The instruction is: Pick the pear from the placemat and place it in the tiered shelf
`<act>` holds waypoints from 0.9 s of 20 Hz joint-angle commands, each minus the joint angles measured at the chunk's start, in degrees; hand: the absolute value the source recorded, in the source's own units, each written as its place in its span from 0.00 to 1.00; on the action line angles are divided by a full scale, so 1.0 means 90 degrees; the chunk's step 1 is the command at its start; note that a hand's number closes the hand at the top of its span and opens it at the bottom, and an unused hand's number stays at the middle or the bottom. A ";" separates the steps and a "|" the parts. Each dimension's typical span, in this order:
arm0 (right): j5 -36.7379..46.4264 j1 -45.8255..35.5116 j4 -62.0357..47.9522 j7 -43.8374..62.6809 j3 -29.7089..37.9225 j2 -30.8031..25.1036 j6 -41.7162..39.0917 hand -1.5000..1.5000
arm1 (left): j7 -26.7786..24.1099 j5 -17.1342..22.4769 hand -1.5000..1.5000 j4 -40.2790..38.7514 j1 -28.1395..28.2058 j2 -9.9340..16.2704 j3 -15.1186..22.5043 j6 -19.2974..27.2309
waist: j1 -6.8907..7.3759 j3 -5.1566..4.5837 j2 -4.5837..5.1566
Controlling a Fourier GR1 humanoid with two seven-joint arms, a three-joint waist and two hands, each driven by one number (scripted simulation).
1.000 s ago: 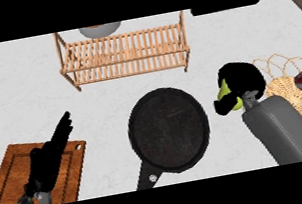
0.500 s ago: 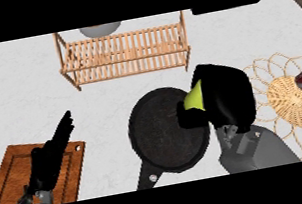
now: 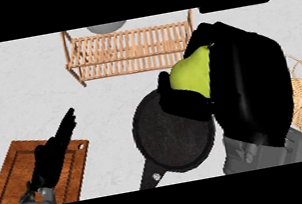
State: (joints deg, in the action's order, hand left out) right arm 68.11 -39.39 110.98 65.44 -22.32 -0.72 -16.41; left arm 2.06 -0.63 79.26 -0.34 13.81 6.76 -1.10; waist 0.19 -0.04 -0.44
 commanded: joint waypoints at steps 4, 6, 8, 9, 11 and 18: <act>0.0054 -0.1754 -0.1208 0.1117 0.0738 0.0077 -0.0303 1.00 | 0.0247 0.0037 0.50 -0.0261 -0.0405 0.0032 -0.0139 -0.0122 | 0.0071 -0.0007 0.0049; 0.0151 -0.2159 -0.1851 0.0534 0.1495 0.0077 -0.0312 1.00 | 0.0149 -0.0016 0.50 -0.0225 -0.0398 -0.0091 -0.0058 -0.0067 | 0.0062 -0.0006 0.0063; 0.0292 -0.2366 -0.2354 0.0406 0.1657 0.0077 -0.0035 1.00 | 0.0357 -0.0122 0.50 -0.0043 -0.0354 -0.0169 0.0042 0.0046 | 0.0082 -0.0001 0.0061; 0.0235 -0.2721 -0.2674 0.0165 0.2247 -0.0041 -0.0058 1.00 | 0.0126 0.0086 0.50 -0.0060 -0.0087 0.0060 -0.0074 -0.0288 | 0.0135 -0.0004 0.0072; 0.0297 -0.2991 -0.3654 -0.0164 0.2350 0.0076 0.0526 1.00 | 0.0194 -0.0091 0.50 0.0016 -0.0266 -0.0021 -0.0061 -0.0061 | 0.0168 -0.0002 0.0092; 0.0058 -0.3540 -0.5906 -0.1632 0.3088 -0.0428 0.1423 1.00 | 0.0132 -0.0229 0.50 0.0031 -0.0076 -0.0304 0.0119 0.0024 | 0.0186 0.0001 0.0112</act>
State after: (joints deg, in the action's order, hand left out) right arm 69.55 -68.77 68.60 54.81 2.35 -2.93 -8.97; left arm 2.45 -1.82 78.98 -1.74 12.49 6.81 -1.81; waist 1.56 0.01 0.35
